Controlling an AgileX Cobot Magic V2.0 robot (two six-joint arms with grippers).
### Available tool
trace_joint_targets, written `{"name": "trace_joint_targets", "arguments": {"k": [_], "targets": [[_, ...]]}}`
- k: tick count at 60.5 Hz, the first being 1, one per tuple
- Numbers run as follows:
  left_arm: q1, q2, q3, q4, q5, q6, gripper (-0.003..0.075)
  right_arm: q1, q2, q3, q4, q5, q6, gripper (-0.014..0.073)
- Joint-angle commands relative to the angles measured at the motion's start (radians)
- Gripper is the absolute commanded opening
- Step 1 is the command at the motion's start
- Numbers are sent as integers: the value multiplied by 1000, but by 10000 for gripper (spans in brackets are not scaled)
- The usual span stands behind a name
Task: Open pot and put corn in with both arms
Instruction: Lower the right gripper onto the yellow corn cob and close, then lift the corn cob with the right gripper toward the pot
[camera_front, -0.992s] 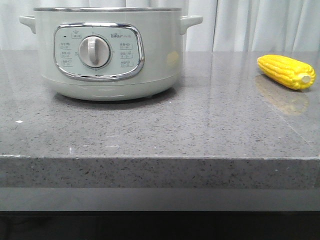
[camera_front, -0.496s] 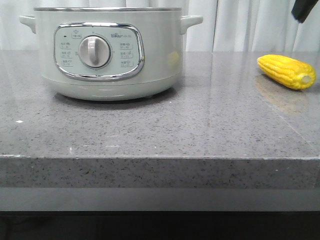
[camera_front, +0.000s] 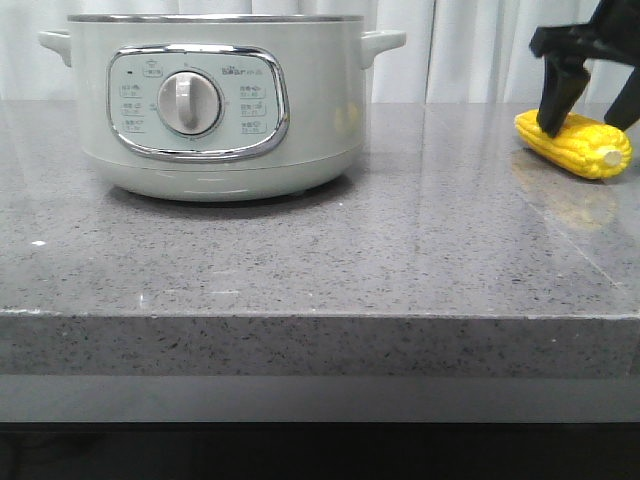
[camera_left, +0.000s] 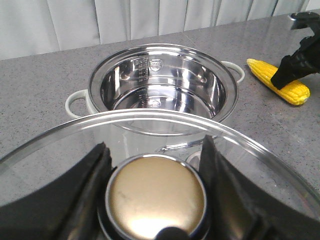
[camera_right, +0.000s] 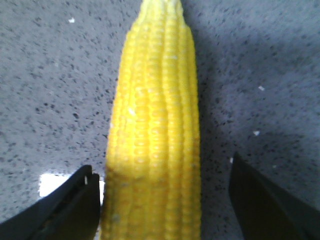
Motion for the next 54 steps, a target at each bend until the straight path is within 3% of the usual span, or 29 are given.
{"name": "trace_joint_targets", "arguments": {"k": [1, 6, 19, 36, 54], "targets": [[0, -5, -38, -5, -145, -7, 153, 3, -29, -35, 17, -28, -2, 552], [0, -5, -38, -5, -145, -7, 153, 9, -17, -35, 16, -21, -3, 531], [0, -4, -38, -5, -145, -7, 153, 9, -23, -35, 16, -18, -3, 306], [0, -4, -38, -5, -145, -7, 153, 20, -88, -35, 18, 15, -3, 304], [0, -4, -38, -5, -145, -7, 153, 98, -289, -41, 18, -11, -9, 304]]}}
